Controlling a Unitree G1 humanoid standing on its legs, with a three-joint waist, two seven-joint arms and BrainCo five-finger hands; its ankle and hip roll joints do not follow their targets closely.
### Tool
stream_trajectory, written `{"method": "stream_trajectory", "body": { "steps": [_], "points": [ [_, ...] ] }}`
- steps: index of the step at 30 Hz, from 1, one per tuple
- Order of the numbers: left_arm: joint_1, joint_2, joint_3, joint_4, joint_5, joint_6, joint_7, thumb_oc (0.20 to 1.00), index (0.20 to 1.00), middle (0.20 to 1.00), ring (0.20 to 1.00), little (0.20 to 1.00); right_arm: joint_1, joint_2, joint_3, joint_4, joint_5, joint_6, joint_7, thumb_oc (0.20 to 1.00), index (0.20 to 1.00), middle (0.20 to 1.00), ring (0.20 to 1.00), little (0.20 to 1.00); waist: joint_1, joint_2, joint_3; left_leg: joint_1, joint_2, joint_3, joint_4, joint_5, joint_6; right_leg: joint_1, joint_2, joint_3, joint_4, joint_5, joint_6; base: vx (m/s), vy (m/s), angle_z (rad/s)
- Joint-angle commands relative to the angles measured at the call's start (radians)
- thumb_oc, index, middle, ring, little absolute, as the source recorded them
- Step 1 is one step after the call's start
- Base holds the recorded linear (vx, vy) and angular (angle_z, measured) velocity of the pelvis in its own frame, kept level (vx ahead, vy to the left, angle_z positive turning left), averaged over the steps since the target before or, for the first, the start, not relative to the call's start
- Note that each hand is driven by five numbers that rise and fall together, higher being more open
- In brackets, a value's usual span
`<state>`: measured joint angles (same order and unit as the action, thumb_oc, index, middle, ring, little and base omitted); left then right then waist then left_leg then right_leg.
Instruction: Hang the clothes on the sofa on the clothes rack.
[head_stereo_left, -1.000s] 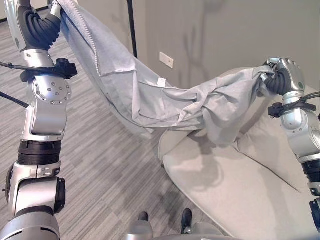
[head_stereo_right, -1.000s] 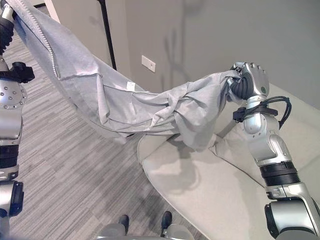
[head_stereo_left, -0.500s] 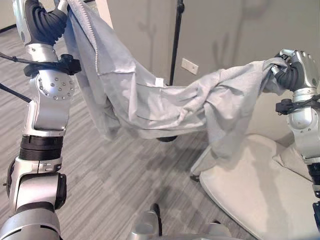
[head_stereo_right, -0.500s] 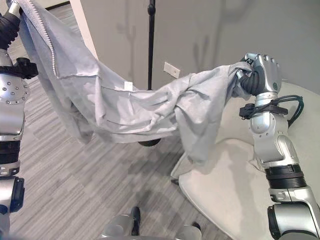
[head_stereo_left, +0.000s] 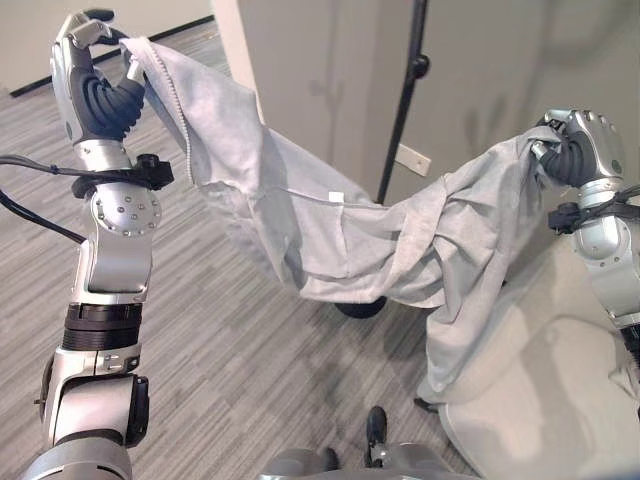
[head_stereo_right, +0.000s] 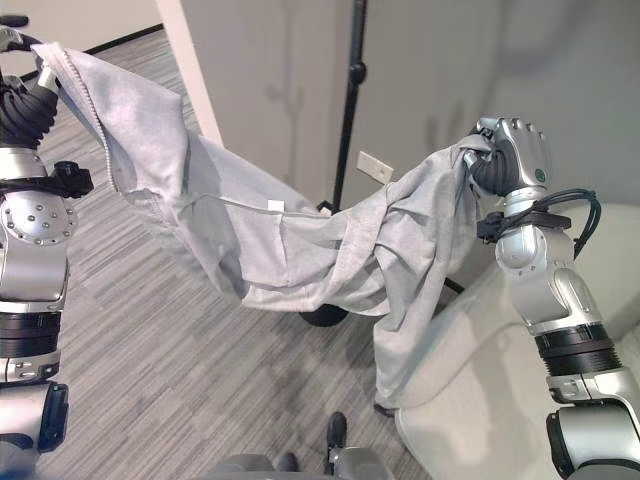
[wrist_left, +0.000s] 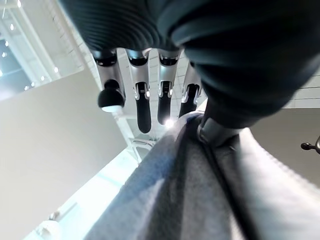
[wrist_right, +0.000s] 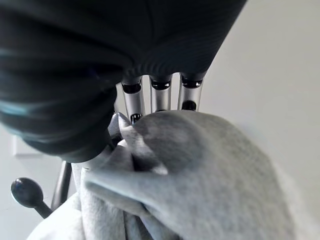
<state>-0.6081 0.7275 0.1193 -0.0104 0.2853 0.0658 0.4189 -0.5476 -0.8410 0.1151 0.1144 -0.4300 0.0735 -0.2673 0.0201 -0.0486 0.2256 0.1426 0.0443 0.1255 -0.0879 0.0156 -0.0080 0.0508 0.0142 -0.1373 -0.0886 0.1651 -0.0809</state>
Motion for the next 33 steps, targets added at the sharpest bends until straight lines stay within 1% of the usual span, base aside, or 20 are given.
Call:
{"method": "stream_trajectory", "body": {
  "steps": [1, 7, 15, 19, 21, 22, 25, 26, 30, 31, 32, 33],
  "points": [
    [-0.074, 0.017, -0.039, -0.021, -0.007, -0.042, 0.009, 0.200, 0.200, 0.200, 0.200, 0.200, -0.039, -0.045, -0.050, -0.030, 0.004, -0.024, -0.020, 0.200, 0.200, 0.200, 0.200, 0.200, -0.029, 0.039, -0.062, 0.051, 0.015, -0.019, 0.001, 0.026, -0.011, 0.018, -0.028, -0.030, 0.001, -0.106, 0.115, 0.03, -0.049, 0.01],
    [-0.070, 0.017, -0.049, -0.013, -0.011, -0.044, 0.014, 0.200, 0.200, 0.200, 0.200, 0.200, -0.017, -0.023, -0.062, -0.022, 0.002, -0.022, -0.020, 0.200, 0.200, 0.200, 0.200, 0.200, -0.028, 0.035, -0.068, 0.034, 0.001, -0.012, 0.001, -0.001, -0.014, 0.014, -0.034, -0.018, 0.001, -0.096, 0.118, 0.00, -0.037, -0.01],
    [-0.074, 0.014, -0.058, -0.028, -0.009, -0.049, 0.009, 0.200, 0.200, 0.200, 0.200, 0.200, 0.004, -0.010, -0.073, -0.026, -0.007, -0.024, -0.018, 0.200, 0.200, 0.200, 0.200, 0.200, -0.030, 0.040, -0.068, 0.032, -0.006, -0.006, 0.001, -0.012, -0.015, 0.014, -0.035, -0.013, 0.001, -0.093, 0.120, 0.00, -0.020, -0.09],
    [-0.048, -0.008, -0.038, -0.071, -0.024, -0.055, -0.003, 0.200, 0.200, 0.200, 0.200, 0.200, 0.038, 0.002, -0.103, -0.056, -0.015, -0.034, -0.015, 0.200, 0.200, 0.200, 0.200, 0.200, -0.037, 0.047, -0.071, 0.035, -0.005, -0.005, 0.001, -0.012, -0.016, 0.013, -0.034, -0.012, 0.001, -0.087, 0.121, 0.01, -0.010, -0.10],
    [-0.010, -0.027, 0.006, -0.106, -0.032, -0.057, -0.007, 0.200, 0.200, 0.200, 0.200, 0.200, 0.065, -0.001, -0.136, -0.080, -0.016, -0.048, -0.017, 0.200, 0.200, 0.200, 0.200, 0.200, -0.041, 0.051, -0.075, 0.036, -0.001, 0.000, 0.001, -0.009, -0.016, 0.012, -0.032, -0.016, 0.001, -0.089, 0.121, 0.01, -0.010, 0.02],
    [-0.006, -0.029, 0.008, -0.110, -0.031, -0.056, -0.009, 0.200, 0.200, 0.200, 0.200, 0.200, 0.068, -0.002, -0.137, -0.083, -0.016, -0.048, -0.017, 0.200, 0.200, 0.200, 0.200, 0.200, -0.040, 0.052, -0.077, 0.036, -0.001, -0.001, 0.001, -0.009, -0.017, 0.012, -0.031, -0.016, 0.001, -0.089, 0.121, 0.04, -0.030, -0.04],
    [0.062, -0.057, 0.091, -0.175, -0.025, -0.055, -0.007, 0.200, 0.200, 0.200, 0.200, 0.200, 0.113, -0.015, -0.211, -0.149, -0.026, -0.061, -0.027, 0.200, 0.200, 0.200, 0.200, 0.200, -0.050, 0.059, -0.086, 0.042, 0.009, 0.005, 0.001, 0.001, -0.018, 0.007, -0.027, -0.020, 0.001, -0.089, 0.124, 0.04, -0.022, -0.11],
    [0.103, -0.077, 0.149, -0.225, -0.025, -0.056, 0.000, 0.200, 0.200, 0.200, 0.200, 0.200, 0.135, -0.012, -0.269, -0.203, -0.034, -0.065, -0.043, 0.200, 0.200, 0.200, 0.200, 0.200, -0.056, 0.067, -0.093, 0.055, 0.021, 0.008, 0.001, 0.018, -0.017, 0.004, -0.021, -0.021, 0.001, -0.092, 0.125, 0.05, -0.015, -0.12],
    [0.139, -0.091, 0.193, -0.283, -0.028, -0.059, -0.002, 0.200, 0.200, 0.200, 0.200, 0.200, 0.164, -0.003, -0.330, -0.268, -0.039, -0.072, -0.053, 0.200, 0.200, 0.200, 0.200, 0.200, -0.063, 0.075, -0.101, 0.072, 0.040, 0.014, 0.001, 0.044, -0.014, 0.007, -0.013, -0.025, 0.001, -0.100, 0.126, 0.02, -0.009, -0.03],
    [0.153, -0.093, 0.211, -0.304, -0.031, -0.063, 0.000, 0.200, 0.200, 0.200, 0.200, 0.200, 0.172, 0.004, -0.357, -0.301, -0.037, -0.077, -0.060, 0.200, 0.200, 0.200, 0.200, 0.200, -0.066, 0.078, -0.105, 0.080, 0.049, 0.018, 0.002, 0.060, -0.012, 0.009, -0.011, -0.026, 0.001, -0.102, 0.127, 0.03, -0.021, 0.04],
    [0.155, -0.093, 0.211, -0.307, -0.031, -0.063, -0.001, 0.200, 0.200, 0.200, 0.200, 0.200, 0.177, 0.006, -0.360, -0.307, -0.038, -0.076, -0.058, 0.200, 0.200, 0.200, 0.200, 0.200, -0.065, 0.077, -0.106, 0.080, 0.050, 0.018, 0.002, 0.060, -0.012, 0.010, -0.011, -0.026, 0.001, -0.102, 0.127, 0.04, -0.032, 0.04],
    [0.171, -0.092, 0.230, -0.328, -0.035, -0.067, -0.001, 0.200, 0.200, 0.200, 0.200, 0.200, 0.179, 0.015, -0.382, -0.331, -0.038, -0.080, -0.064, 0.200, 0.200, 0.200, 0.200, 0.200, -0.063, 0.078, -0.105, 0.079, 0.056, 0.014, 0.030, 0.071, -0.010, 0.015, -0.011, -0.025, 0.001, -0.101, 0.128, 0.00, 0.000, 0.00]
  ]
}}
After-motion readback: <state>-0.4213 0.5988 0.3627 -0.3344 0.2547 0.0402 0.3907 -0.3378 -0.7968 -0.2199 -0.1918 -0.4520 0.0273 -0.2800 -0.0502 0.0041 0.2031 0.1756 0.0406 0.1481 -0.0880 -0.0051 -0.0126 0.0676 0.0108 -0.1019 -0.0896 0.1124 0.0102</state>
